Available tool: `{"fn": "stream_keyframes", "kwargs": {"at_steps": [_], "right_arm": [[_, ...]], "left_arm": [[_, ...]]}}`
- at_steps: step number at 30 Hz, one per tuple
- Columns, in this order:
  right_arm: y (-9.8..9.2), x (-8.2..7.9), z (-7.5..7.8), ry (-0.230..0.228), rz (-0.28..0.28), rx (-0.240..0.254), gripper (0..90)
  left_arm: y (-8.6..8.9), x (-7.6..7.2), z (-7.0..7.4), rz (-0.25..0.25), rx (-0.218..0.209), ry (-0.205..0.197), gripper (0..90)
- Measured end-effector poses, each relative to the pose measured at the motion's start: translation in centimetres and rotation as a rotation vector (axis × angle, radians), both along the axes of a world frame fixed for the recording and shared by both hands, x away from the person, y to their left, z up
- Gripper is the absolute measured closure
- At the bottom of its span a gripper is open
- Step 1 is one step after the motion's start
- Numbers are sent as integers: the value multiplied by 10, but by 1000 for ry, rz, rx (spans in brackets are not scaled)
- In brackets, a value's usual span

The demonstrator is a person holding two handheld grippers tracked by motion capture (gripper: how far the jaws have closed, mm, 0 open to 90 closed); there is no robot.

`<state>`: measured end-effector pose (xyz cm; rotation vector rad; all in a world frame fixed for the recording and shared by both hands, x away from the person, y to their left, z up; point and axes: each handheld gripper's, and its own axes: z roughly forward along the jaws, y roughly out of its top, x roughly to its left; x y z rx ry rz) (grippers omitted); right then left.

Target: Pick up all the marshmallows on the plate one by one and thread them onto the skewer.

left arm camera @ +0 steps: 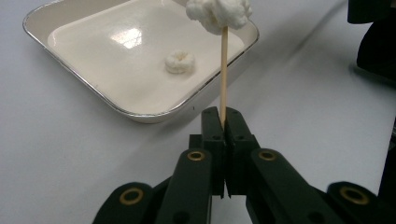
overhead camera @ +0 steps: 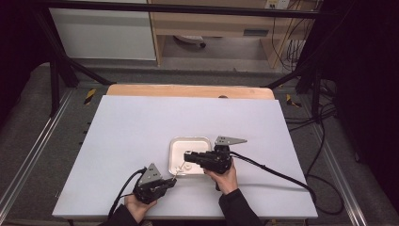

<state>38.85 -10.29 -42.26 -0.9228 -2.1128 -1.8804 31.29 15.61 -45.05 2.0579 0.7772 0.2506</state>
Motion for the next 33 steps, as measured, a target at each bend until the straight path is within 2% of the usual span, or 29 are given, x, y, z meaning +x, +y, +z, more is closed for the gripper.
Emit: {"fn": "stream_keyframes", "kwargs": {"at_steps": [33], "right_arm": [[4, -4, -8, 6, 19, -11, 820]], "left_arm": [[-1, 1, -1, -5, 21, 12, 886]]}}
